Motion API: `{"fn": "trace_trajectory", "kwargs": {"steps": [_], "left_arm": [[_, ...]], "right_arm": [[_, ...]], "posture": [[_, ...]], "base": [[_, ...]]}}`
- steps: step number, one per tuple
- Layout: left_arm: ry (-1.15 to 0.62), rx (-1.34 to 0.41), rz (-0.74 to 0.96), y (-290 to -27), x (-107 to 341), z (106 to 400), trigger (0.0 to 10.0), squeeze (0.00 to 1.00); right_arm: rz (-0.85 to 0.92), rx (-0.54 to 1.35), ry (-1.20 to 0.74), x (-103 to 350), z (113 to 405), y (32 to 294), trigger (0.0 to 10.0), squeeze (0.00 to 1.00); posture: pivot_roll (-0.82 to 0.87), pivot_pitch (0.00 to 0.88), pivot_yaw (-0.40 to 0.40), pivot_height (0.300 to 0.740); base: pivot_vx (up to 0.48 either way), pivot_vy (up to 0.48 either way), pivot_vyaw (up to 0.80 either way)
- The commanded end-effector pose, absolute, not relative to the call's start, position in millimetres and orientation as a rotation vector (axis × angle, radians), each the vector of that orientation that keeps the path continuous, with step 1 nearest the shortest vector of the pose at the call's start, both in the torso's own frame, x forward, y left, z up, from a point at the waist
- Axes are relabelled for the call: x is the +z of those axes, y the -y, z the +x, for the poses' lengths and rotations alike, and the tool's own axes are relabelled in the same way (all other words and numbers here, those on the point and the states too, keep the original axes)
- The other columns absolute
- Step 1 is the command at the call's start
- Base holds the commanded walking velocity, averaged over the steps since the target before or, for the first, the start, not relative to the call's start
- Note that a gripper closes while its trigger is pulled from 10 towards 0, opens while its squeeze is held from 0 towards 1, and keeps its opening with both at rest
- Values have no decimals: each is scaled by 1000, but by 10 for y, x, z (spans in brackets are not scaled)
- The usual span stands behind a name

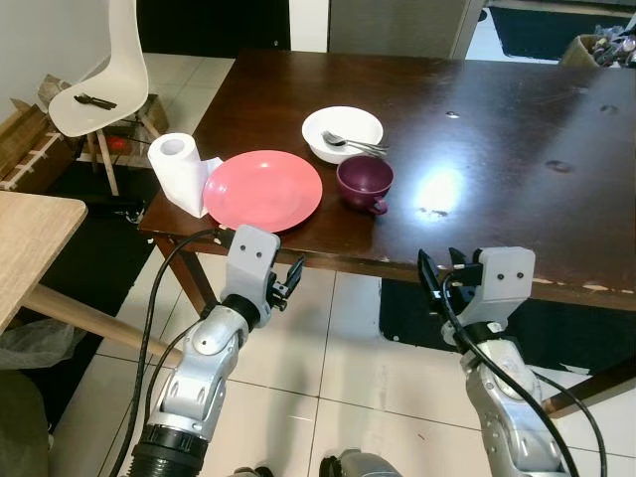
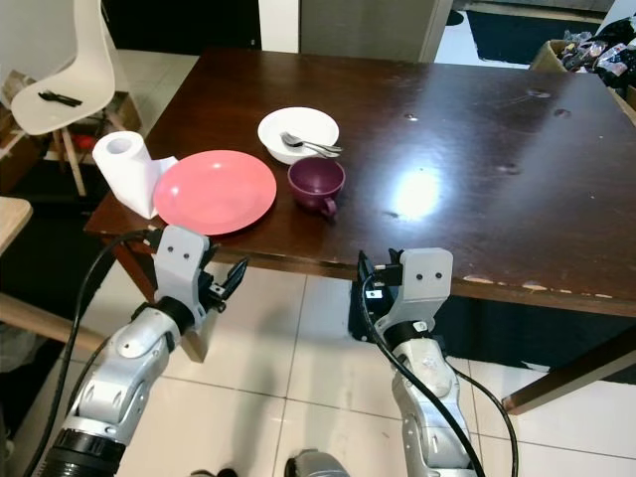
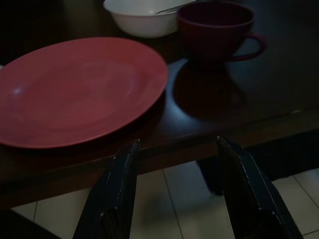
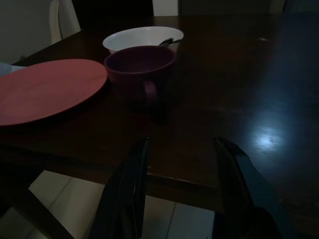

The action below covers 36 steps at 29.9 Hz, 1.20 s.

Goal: Setting the table

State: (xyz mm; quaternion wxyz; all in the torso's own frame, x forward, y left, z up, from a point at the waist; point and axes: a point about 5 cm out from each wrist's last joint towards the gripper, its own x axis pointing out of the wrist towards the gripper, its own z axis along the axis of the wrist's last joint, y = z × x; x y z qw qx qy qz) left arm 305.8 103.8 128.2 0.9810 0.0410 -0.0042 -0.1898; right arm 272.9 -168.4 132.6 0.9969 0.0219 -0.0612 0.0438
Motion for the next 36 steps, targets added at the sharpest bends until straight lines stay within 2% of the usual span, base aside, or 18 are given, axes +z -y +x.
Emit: {"fn": "trace_trajectory", "kwargs": {"steps": [1, 10, 24, 32, 36], "left_arm": [[-26, -370, 75, -1061, 1218, 3063, 10000, 0], [-30, -359, 78, -1060, 1218, 3079, 10000, 0], [-50, -352, 71, -1107, 1213, 3102, 10000, 0], [10, -364, 147, -1346, 1377, 3151, 10000, 0], [27, -332, 173, -1424, 1446, 3217, 10000, 0]], "right_arm": [[44, 90, 109, 1303, 2719, 1682, 10000, 0], [47, 91, 108, 1295, 2715, 1677, 10000, 0], [48, 97, 106, 1296, 2708, 1655, 10000, 0], [57, 189, 123, 1414, 2715, 1552, 10000, 0], [121, 266, 119, 1451, 2745, 1440, 10000, 0]], "posture": [[-209, 68, 80, 740], [-210, 66, 81, 740], [-209, 73, 81, 740], [-198, 83, 87, 740], [-196, 89, 95, 740]], "base": [[0, 0, 0], [0, -422, 0], [0, 0, 0], [0, 0, 0], [0, 0, 0]]}}
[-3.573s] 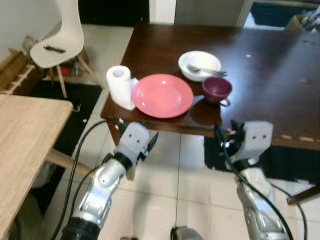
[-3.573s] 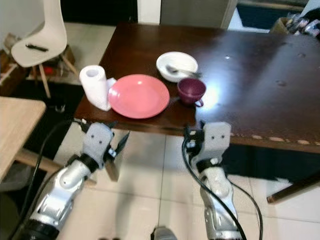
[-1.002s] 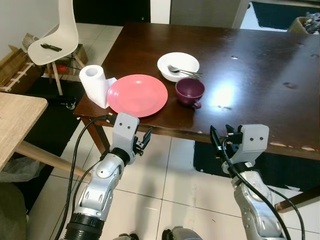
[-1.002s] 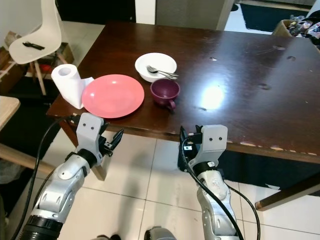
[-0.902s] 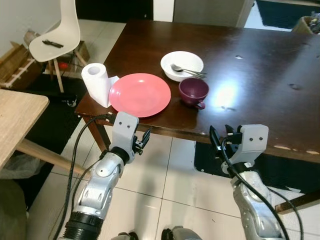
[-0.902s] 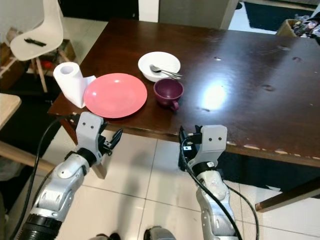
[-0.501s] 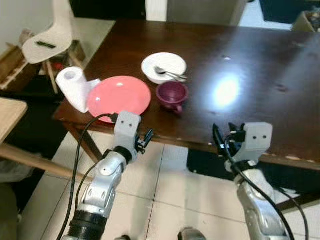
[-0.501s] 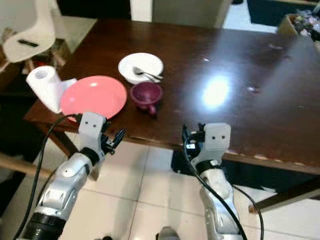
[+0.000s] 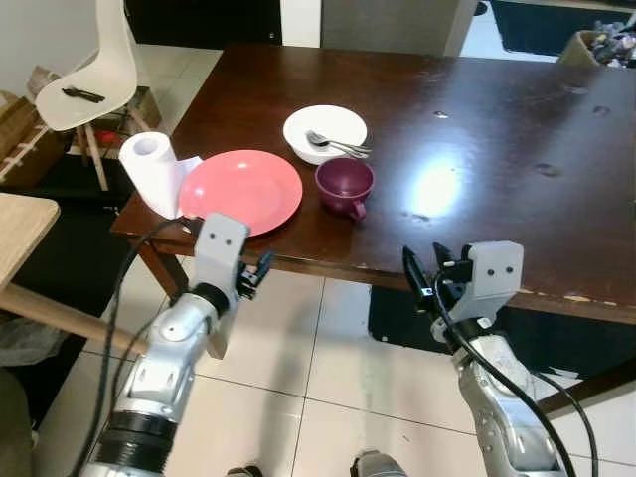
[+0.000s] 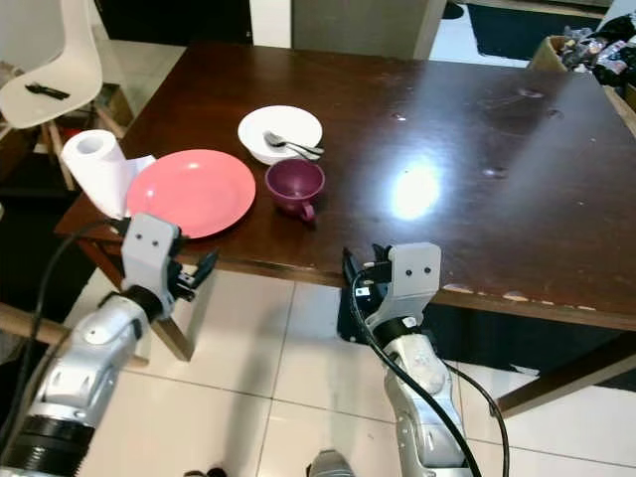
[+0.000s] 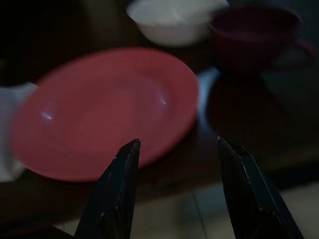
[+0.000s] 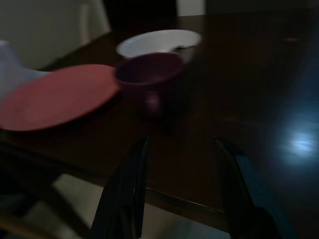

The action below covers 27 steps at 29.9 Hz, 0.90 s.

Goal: Setting the table

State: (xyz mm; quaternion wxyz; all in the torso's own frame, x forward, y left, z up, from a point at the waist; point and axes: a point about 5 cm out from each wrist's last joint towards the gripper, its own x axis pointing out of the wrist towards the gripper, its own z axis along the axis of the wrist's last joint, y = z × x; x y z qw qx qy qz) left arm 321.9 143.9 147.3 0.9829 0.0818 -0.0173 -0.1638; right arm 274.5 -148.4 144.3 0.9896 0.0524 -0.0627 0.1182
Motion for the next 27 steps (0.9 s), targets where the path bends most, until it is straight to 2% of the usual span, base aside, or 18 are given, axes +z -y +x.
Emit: {"fn": "trace_trajectory", "kwargs": {"steps": [1, 5, 6, 8, 9, 11, 14, 15, 16, 20, 24, 27], "left_arm": [[27, -327, 170, -1424, 1447, 3222, 10000, 0], [53, -317, 190, -1408, 1503, 3229, 10000, 0], [64, -335, 202, -1390, 1533, 3222, 10000, 0], [70, -349, 210, -1377, 1551, 3217, 10000, 0], [66, -394, 216, -1344, 1574, 3202, 10000, 0], [30, -521, 241, -1253, 1630, 3184, 10000, 0], [34, -539, 249, -1226, 1653, 3198, 10000, 0], [45, -545, 249, -1199, 1696, 3228, 10000, 0], [58, -543, 253, -1181, 1745, 3262, 10000, 0], [101, -586, 264, -1139, 1966, 3291, 10000, 0], [105, -678, 380, -1153, 2098, 3207, 10000, 0], [109, -728, 399, -1173, 2208, 3128, 10000, 0]], "right_arm": [[114, 274, 120, 1453, 2757, 1427, 10000, 0], [155, 299, 142, 1489, 2911, 1344, 10000, 0], [156, 296, 139, 1487, 2960, 1332, 10000, 267], [154, 295, 137, 1484, 2989, 1325, 10000, 267], [130, 285, 138, 1481, 3041, 1324, 10000, 1000], [115, 266, 128, 1472, 3186, 1331, 10000, 1000], [100, 256, 121, 1464, 3225, 1339, 10000, 1000], [106, 255, 109, 1448, 3263, 1348, 10000, 584], [89, 252, 99, 1437, 3298, 1353, 10000, 0], [28, 296, 97, 1425, 3387, 1312, 10000, 0], [-16, 332, 99, 1415, 3445, 1256, 10000, 0], [-59, 338, 106, 1411, 3501, 1237, 10000, 0]], "posture": [[-196, 89, 95, 740], [-184, 102, 104, 740], [-177, 104, 103, 740], [-177, 104, 103, 740], [-163, 108, 102, 740], [-131, 119, 101, 740], [-125, 122, 100, 740], [-117, 127, 102, 740], [-112, 135, 109, 740], [-87, 155, 116, 740], [-49, 183, 109, 740], [-36, 190, 106, 740]], "base": [[0, 0, 0], [0, 0, 0], [0, 0, 0], [0, 0, 0], [0, 0, 0], [0, 0, 0], [0, 0, 0], [0, 0, 0], [0, 0, 0], [0, 0, 0], [0, 0, 0], [0, 0, 0]]}}
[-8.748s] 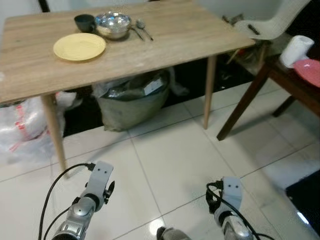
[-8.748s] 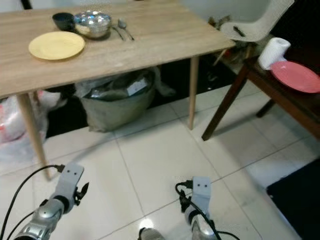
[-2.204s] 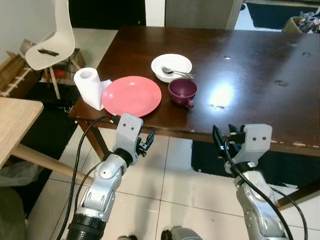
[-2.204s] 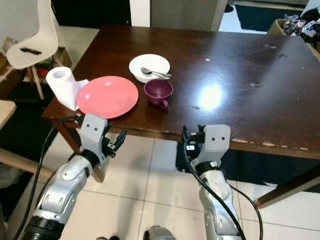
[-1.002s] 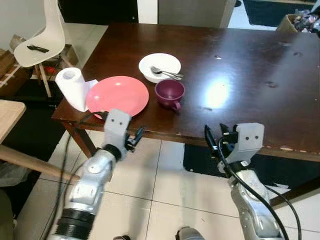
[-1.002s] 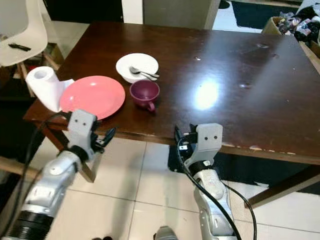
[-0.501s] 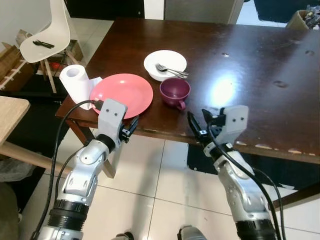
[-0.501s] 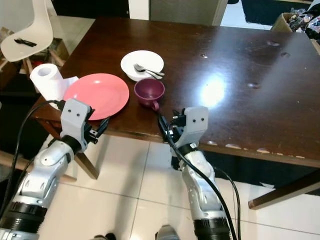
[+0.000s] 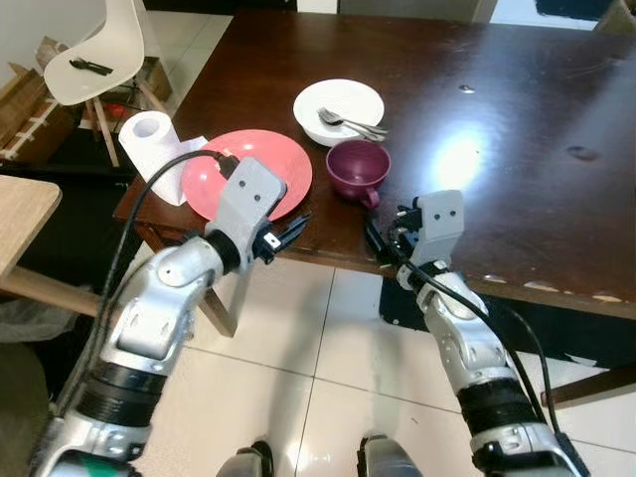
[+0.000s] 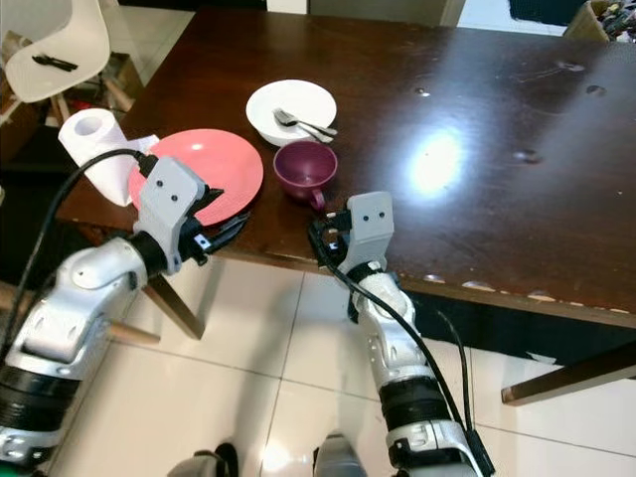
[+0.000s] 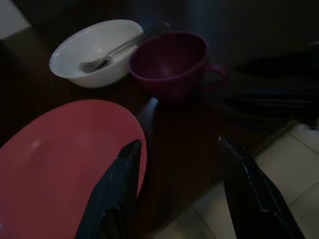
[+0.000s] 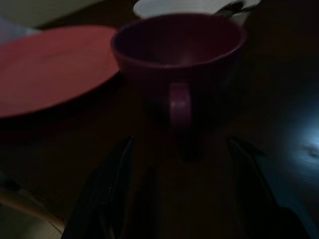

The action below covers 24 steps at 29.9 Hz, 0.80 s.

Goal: Setting the table

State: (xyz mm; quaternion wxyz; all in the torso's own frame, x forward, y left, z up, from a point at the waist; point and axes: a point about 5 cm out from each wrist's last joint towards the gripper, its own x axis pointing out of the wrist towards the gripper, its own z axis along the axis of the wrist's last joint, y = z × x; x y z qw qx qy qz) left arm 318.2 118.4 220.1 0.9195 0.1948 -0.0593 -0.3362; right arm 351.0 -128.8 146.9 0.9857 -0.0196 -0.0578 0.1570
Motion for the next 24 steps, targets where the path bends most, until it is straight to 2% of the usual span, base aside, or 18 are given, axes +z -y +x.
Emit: {"fn": "trace_trajectory", "kwargs": {"steps": [1, 18, 19, 20, 21, 22, 24], "left_arm": [[109, -728, 399, -1173, 2208, 3128, 10000, 0], [85, -731, 387, -1241, 2306, 2991, 10000, 0], [83, -729, 388, -1249, 2314, 2985, 10000, 0], [83, -729, 388, -1249, 2314, 2985, 10000, 0], [81, -729, 386, -1252, 2315, 2983, 10000, 0], [80, -729, 385, -1249, 2315, 2981, 10000, 0], [80, -729, 385, -1246, 2315, 2980, 10000, 0]], "right_arm": [[-59, 338, 106, 1411, 3501, 1237, 10000, 0], [-119, 281, 190, 1612, 3744, 1315, 10000, 0], [-119, 271, 195, 1634, 3764, 1321, 9373, 0], [-119, 271, 195, 1634, 3764, 1321, 9373, 0], [-122, 260, 202, 1659, 3780, 1326, 4980, 0], [-119, 261, 207, 1670, 3786, 1324, 0, 0], [-115, 262, 210, 1676, 3789, 1323, 0, 0]], "posture": [[-36, 190, 106, 740], [24, 187, 118, 740], [25, 183, 119, 740], [25, 183, 119, 740], [23, 180, 119, 740], [22, 177, 119, 740], [22, 177, 119, 740]], "base": [[0, 0, 0], [0, 0, 0], [0, 0, 0], [0, 0, 0], [0, 0, 0], [0, 0, 0], [0, 0, 0]]}}
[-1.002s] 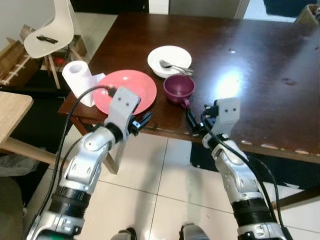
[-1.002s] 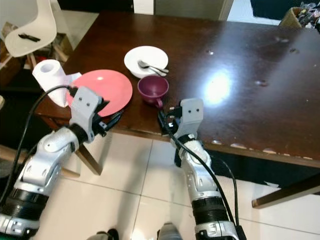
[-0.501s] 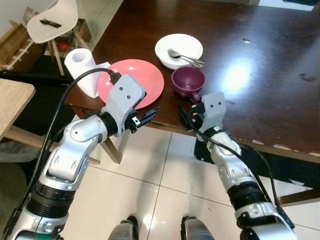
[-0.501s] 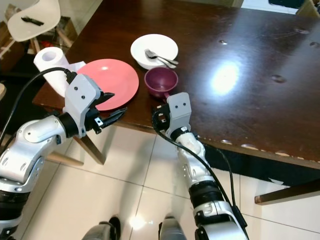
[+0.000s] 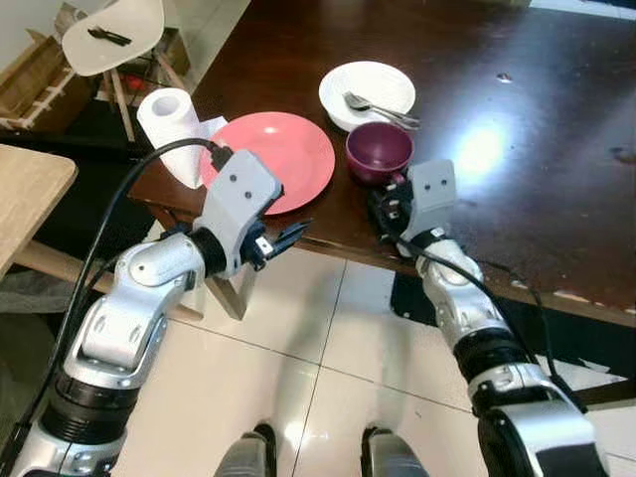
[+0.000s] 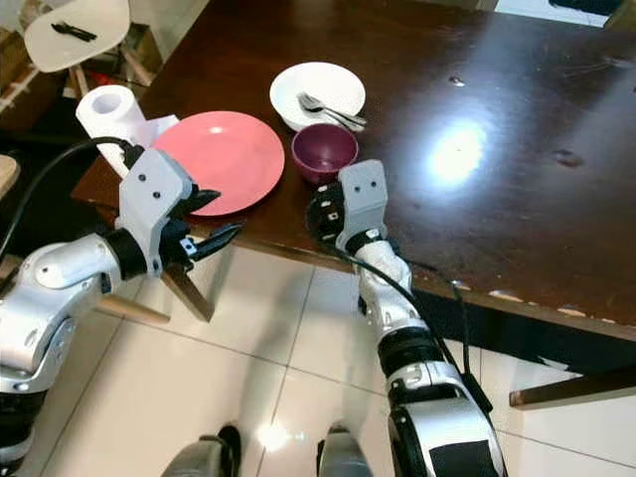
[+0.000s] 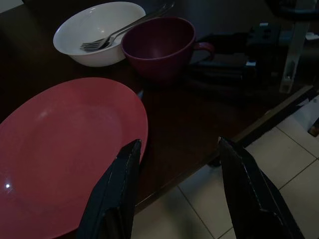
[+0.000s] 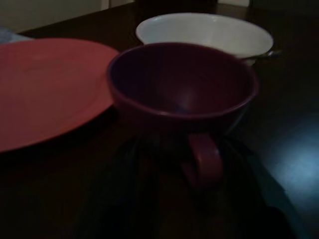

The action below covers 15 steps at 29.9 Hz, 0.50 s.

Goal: Setting the table

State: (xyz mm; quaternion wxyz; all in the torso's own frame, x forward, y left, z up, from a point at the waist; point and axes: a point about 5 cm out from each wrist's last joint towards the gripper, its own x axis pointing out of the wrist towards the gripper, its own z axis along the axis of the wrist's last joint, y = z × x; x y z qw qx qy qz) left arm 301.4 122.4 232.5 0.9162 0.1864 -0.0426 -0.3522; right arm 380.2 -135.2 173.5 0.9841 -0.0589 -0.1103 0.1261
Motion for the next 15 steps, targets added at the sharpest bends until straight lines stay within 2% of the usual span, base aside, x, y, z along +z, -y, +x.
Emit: {"fn": "trace_trajectory", "kwargs": {"steps": [1, 15], "left_arm": [[80, -730, 385, -1239, 2316, 2981, 10000, 0], [80, -732, 369, -1165, 2317, 3009, 10000, 0]], "right_arm": [[-113, 260, 213, 1683, 3793, 1323, 0, 0], [-101, 297, 236, 1691, 3817, 1297, 0, 0]], "posture": [[20, 174, 118, 740], [2, 151, 116, 740]], "base": [[0, 0, 0], [0, 0, 0]]}}
